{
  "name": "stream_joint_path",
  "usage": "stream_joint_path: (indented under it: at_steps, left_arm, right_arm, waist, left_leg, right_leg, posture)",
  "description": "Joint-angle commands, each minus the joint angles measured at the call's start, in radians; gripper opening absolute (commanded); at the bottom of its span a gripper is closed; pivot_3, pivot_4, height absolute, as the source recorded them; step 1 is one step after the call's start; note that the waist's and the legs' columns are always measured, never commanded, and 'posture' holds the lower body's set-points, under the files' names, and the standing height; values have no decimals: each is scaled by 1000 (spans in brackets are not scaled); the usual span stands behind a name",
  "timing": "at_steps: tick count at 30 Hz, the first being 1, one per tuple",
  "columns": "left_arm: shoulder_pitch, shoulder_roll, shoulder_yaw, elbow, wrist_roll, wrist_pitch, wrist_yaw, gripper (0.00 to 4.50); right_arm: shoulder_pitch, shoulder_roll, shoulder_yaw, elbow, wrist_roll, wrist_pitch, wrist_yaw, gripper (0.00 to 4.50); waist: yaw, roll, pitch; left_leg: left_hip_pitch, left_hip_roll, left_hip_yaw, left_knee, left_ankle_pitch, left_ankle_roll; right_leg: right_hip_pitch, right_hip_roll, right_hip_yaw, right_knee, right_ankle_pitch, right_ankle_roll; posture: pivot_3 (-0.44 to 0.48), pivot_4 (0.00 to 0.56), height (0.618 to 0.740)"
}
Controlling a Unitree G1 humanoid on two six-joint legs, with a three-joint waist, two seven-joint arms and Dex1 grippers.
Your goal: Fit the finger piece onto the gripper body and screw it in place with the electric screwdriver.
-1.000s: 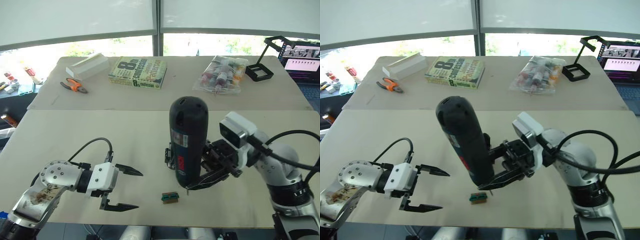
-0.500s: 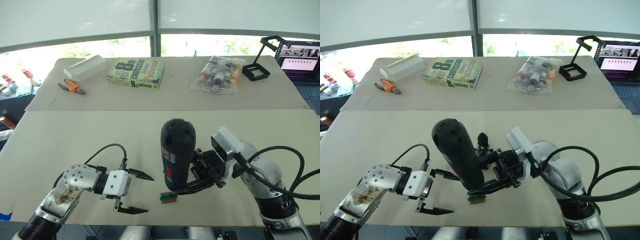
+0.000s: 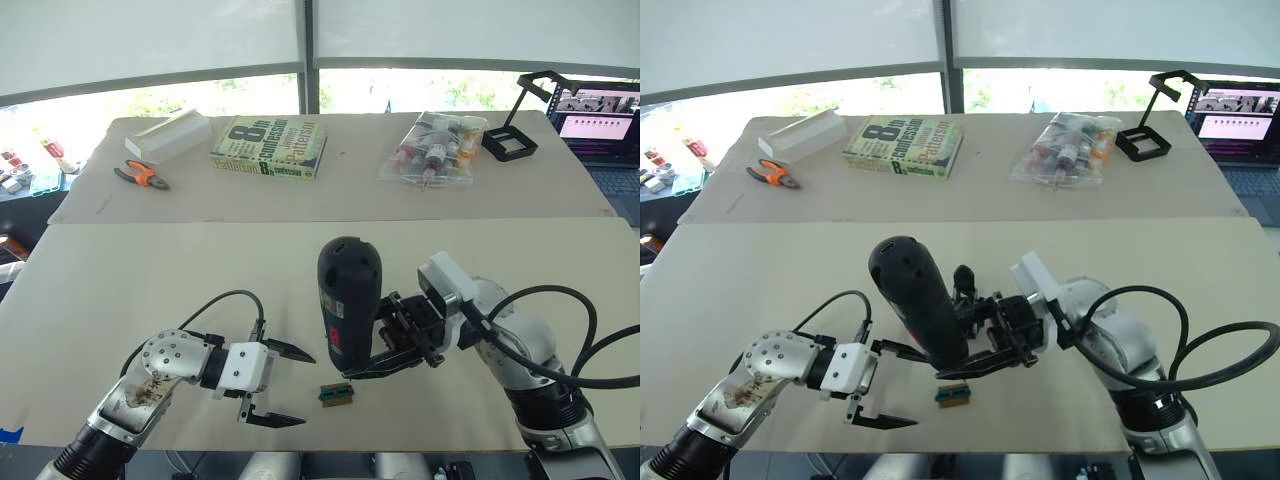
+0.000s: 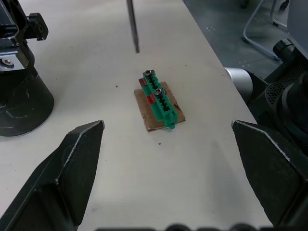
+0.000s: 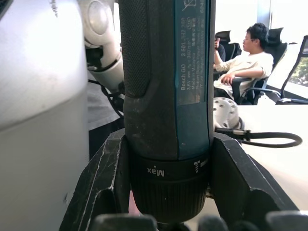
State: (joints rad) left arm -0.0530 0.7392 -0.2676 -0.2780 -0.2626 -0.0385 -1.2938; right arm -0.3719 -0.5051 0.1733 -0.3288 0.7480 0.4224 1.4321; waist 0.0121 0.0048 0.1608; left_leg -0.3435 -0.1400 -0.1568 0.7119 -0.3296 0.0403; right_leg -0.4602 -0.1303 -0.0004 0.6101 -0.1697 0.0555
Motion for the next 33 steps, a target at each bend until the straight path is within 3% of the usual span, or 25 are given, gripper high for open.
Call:
stream_joint_path:
  at_steps: [1,12,33]
  left_arm:
    - [1,-3,-8,-28,6,-8,12,4500]
    - [-11,-2,-19,-31,-6,13,20,4500]
    - [-24,-7,-38,-27,13,8,29,4500]
  right_arm:
    - [-7,1,-22,-63,38,-3,-11,1879]
    - [34,-8,-4,-155,63,43,-75,1879]
    - [80,-29,-7,-166,51,7,-51,1879]
  waist:
    - [0,0,0]
    - [0,0,0]
    - [0,0,0]
  left_leg:
    - [0,0,0,0,0,0]
    - [0,0,1,0,-1,1]
    - [1,0,3,0,-1,1]
  right_leg:
    - [0,0,0,0,0,0]
    - [0,0,1,0,0,0]
    - [0,1,3,0,0,1]
  posture:
    - [0,150,740]
    - [0,150,740]
    - [0,150,740]
